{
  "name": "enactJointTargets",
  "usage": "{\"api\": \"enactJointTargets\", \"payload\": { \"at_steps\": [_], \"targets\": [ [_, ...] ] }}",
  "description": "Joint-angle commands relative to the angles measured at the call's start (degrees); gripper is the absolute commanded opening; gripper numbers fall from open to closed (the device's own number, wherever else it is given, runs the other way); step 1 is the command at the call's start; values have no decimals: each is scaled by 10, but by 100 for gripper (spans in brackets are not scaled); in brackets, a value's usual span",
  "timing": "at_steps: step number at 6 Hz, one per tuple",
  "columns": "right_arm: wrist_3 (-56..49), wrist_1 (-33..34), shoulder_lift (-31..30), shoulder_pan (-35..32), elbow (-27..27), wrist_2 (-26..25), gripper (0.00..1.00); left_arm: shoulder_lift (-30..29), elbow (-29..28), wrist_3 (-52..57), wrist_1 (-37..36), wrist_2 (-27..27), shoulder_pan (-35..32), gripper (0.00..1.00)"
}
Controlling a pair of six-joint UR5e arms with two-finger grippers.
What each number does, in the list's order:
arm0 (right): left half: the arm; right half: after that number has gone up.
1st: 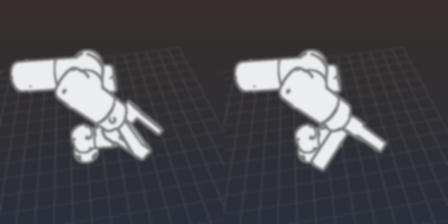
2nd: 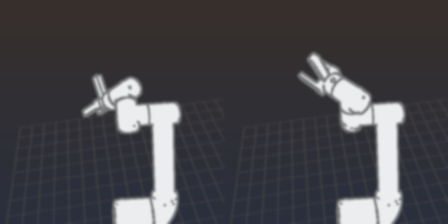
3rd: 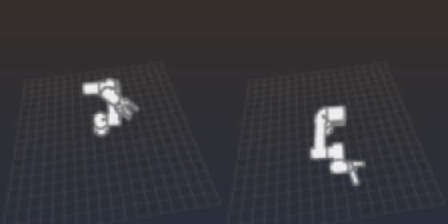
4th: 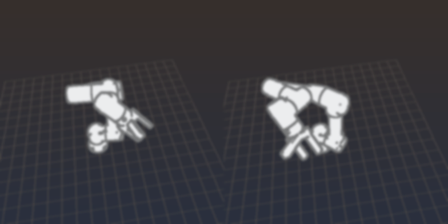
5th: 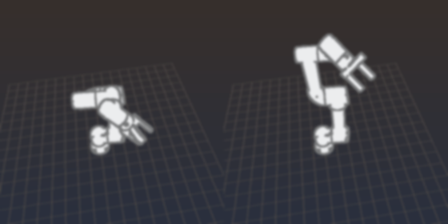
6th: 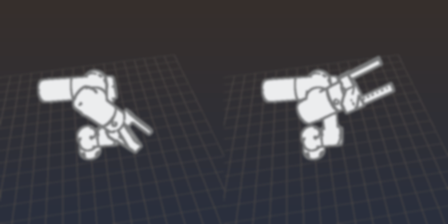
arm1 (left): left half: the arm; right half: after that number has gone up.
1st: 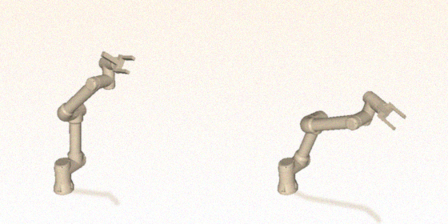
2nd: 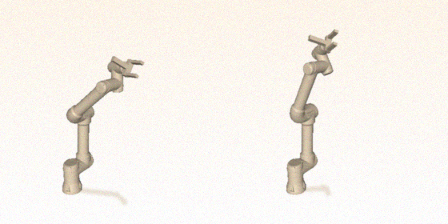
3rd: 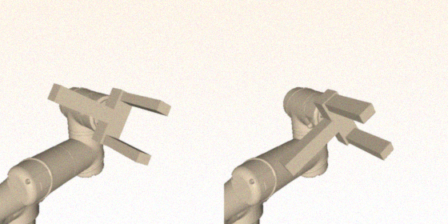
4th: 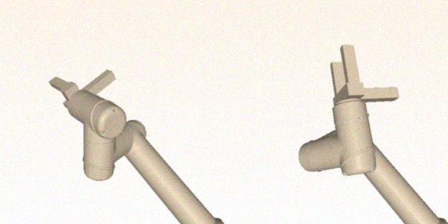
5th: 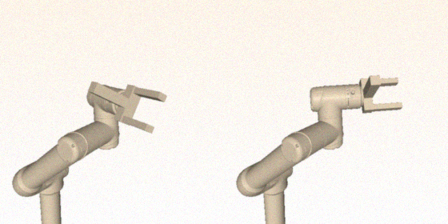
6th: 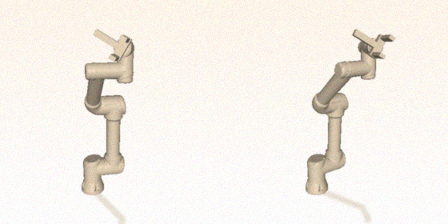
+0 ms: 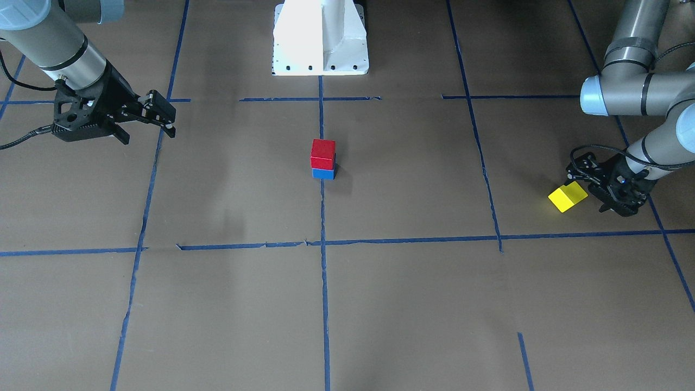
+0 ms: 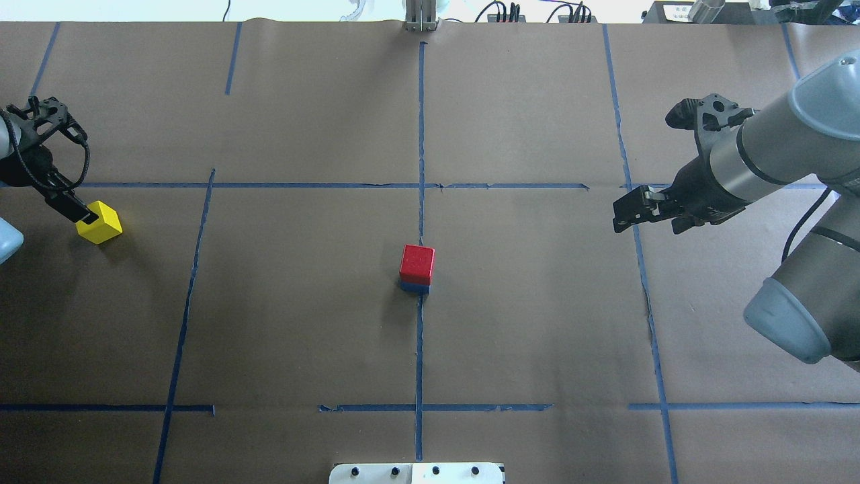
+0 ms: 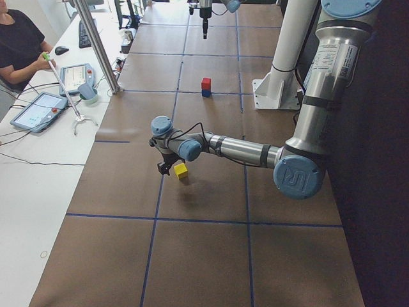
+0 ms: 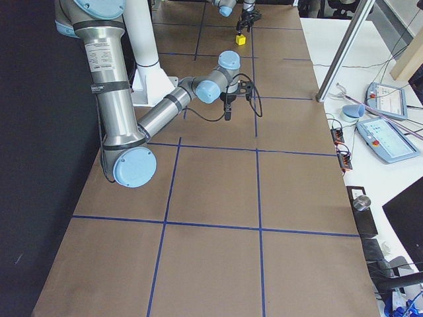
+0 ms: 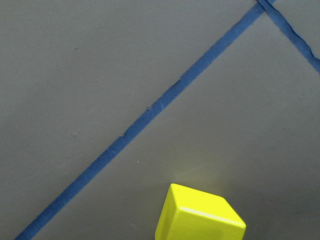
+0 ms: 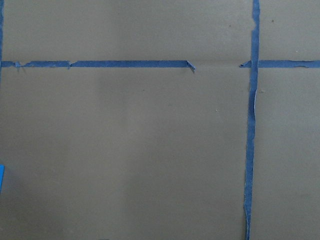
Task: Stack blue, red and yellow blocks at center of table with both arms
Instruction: 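Lower the left gripper and grasp the yellow cube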
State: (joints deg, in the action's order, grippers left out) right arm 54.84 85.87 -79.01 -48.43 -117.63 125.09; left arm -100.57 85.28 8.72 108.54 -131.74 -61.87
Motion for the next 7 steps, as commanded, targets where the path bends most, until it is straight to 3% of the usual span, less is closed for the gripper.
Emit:
{"api": "enactJointTargets", "payload": {
  "at_steps": [1, 7],
  "targets": [
    [0, 0, 0, 0, 2, 0, 100, -1, -1, 0, 11, -10, 7, 100],
    [-2, 0, 1, 1, 2, 1, 100, 11, -10, 0, 19, -17, 50, 100]
  ]
}}
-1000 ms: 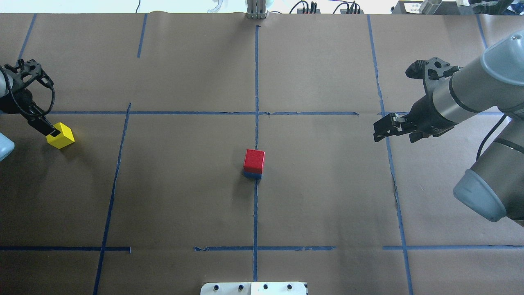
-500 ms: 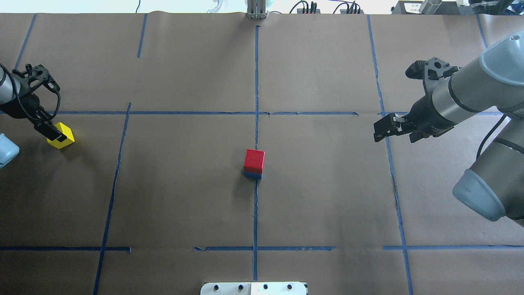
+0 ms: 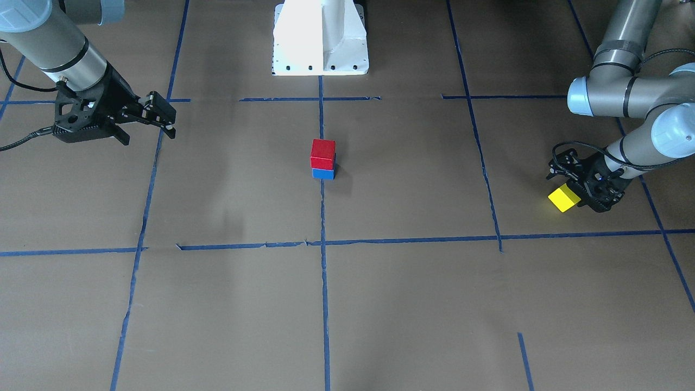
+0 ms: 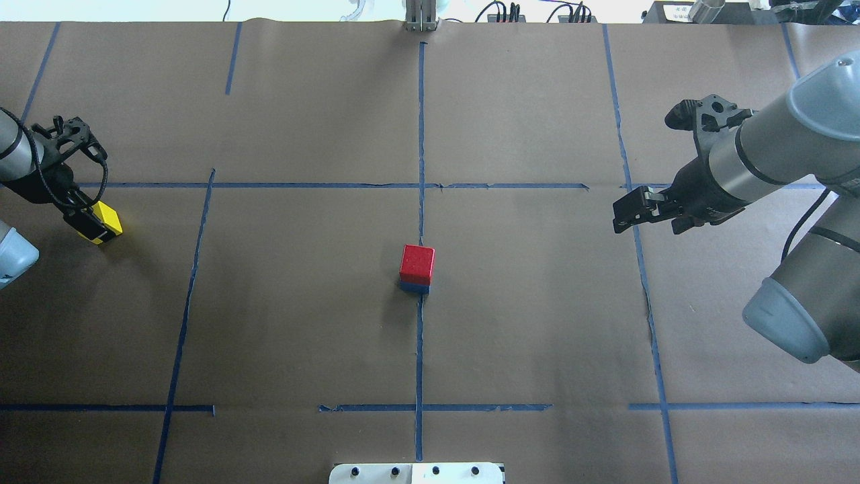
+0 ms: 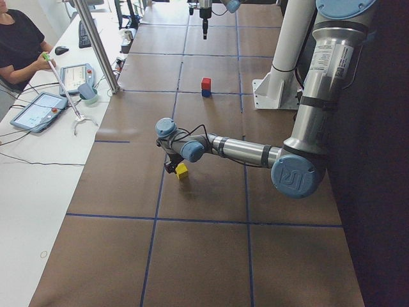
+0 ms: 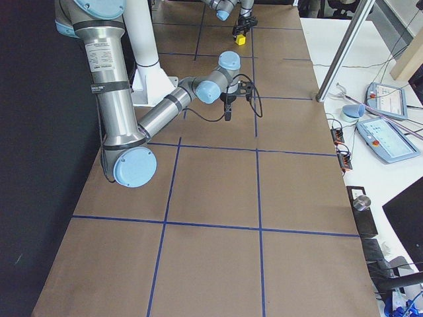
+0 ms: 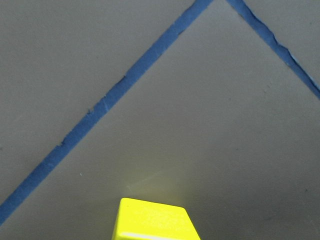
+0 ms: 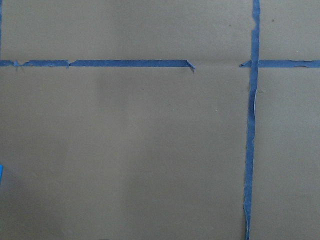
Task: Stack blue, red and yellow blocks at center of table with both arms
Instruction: 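Lower the left gripper and grasp the yellow cube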
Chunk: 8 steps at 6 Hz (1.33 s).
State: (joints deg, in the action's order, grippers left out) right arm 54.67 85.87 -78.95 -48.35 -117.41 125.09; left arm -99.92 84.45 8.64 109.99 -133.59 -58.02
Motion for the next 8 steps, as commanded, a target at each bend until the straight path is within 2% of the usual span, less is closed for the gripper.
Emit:
{"api": "enactJointTargets", "payload": {
  "at_steps": [1, 2, 3, 4, 5, 7, 8],
  "targets": [
    [0, 0, 0, 0, 0, 1, 100, 4, -2, 1, 7, 2, 12, 100],
    [0, 0, 1, 0, -1, 1, 100, 4, -2, 2, 8, 3, 12, 87],
    [0, 0, 1, 0, -1, 1, 100, 6, -2, 3, 18, 4, 12, 36],
    [1, 0, 0, -1, -2, 1, 100, 11, 1, 2, 28, 10, 12, 6],
    [1, 0, 0, -1, -3, 2, 100, 9, 10, -9, 29, 8, 12, 0],
    [0, 0, -2, -3, -13, 4, 100, -25, 97, -217, 25, -12, 25, 0],
    [-3, 0, -8, -5, -19, 4, 100, -75, 107, -342, 24, -6, 73, 0]
  ]
}}
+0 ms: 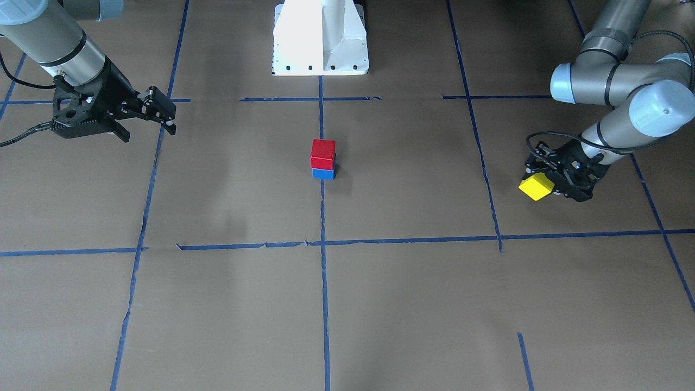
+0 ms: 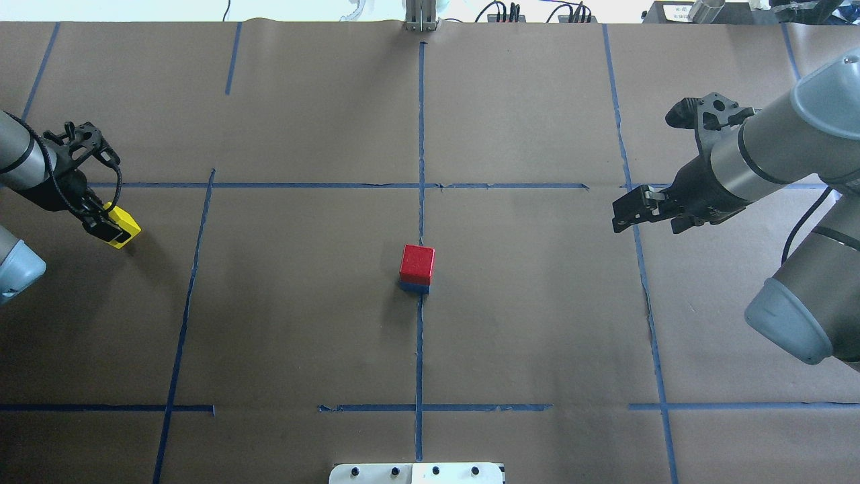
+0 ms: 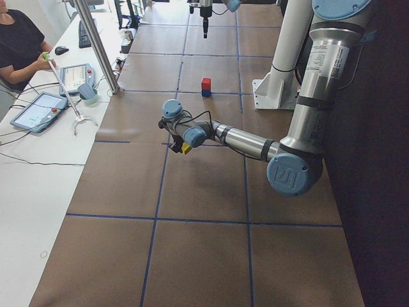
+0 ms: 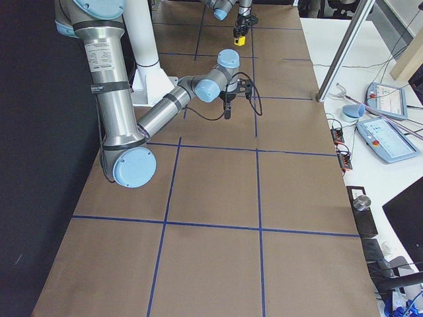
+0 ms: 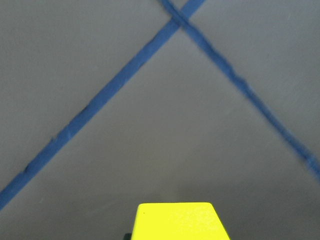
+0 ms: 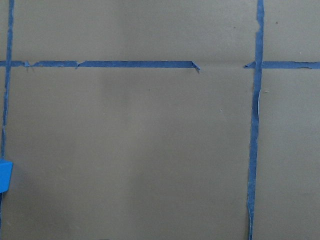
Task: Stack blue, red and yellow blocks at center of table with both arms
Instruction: 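Lower the left gripper and grasp the yellow cube, then carry the yellow cube with the left gripper onto the red cube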
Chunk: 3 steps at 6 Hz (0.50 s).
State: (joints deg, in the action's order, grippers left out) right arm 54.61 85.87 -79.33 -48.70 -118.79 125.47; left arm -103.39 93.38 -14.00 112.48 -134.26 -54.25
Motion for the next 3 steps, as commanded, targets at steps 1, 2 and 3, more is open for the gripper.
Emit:
{"api": "enactJointTargets", "payload": {
  "at_steps": [1, 2, 3],
  "targets": [
    [-5, 0, -25, -10, -15, 0, 100, -98, 19, -253, -2, 22, 90, 0],
    [-7, 0, -34, -17, -16, 0, 100, -136, 22, -332, -23, 63, 132, 0],
    [-19, 1, -34, -18, -14, 0, 100, -212, 24, -379, -109, 108, 159, 0]
  ]
}}
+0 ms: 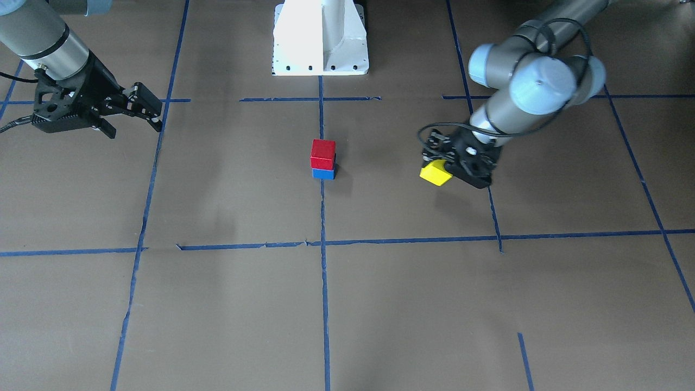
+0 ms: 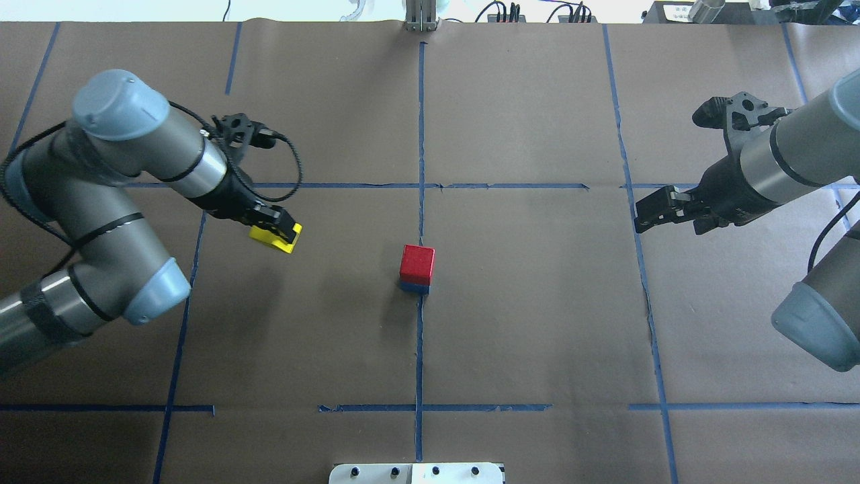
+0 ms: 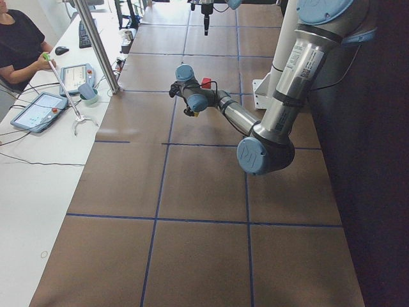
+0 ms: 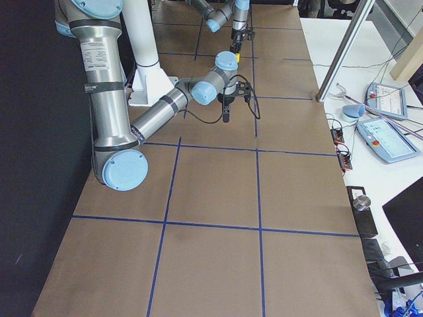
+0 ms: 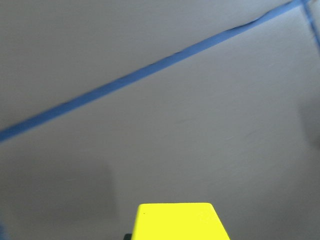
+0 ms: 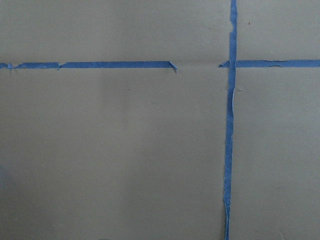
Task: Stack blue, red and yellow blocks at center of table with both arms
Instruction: 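Carry the yellow cube with the left gripper onto the red cube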
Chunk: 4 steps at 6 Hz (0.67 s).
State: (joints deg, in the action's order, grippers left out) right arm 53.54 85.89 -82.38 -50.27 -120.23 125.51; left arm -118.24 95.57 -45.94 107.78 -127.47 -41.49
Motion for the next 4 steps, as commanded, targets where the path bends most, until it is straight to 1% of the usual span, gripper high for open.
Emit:
{"api": "enactJointTargets", "payload": {
  "at_steps": [1, 2, 3, 4],
  "targets": [
    [-12, 1, -4, -3, 3, 0, 100, -120, 16, -65, -156, 54, 37, 0],
    [-12, 1, -4, -3, 3, 0, 100, -139, 23, -103, -190, 138, 92, 0],
    [-12, 1, -5, -3, 3, -1, 100, -165, 23, -120, -228, 164, 111, 0],
    [-12, 1, -6, -3, 4, 0, 100, -188, 23, -135, -257, 168, 120, 0]
  ]
}}
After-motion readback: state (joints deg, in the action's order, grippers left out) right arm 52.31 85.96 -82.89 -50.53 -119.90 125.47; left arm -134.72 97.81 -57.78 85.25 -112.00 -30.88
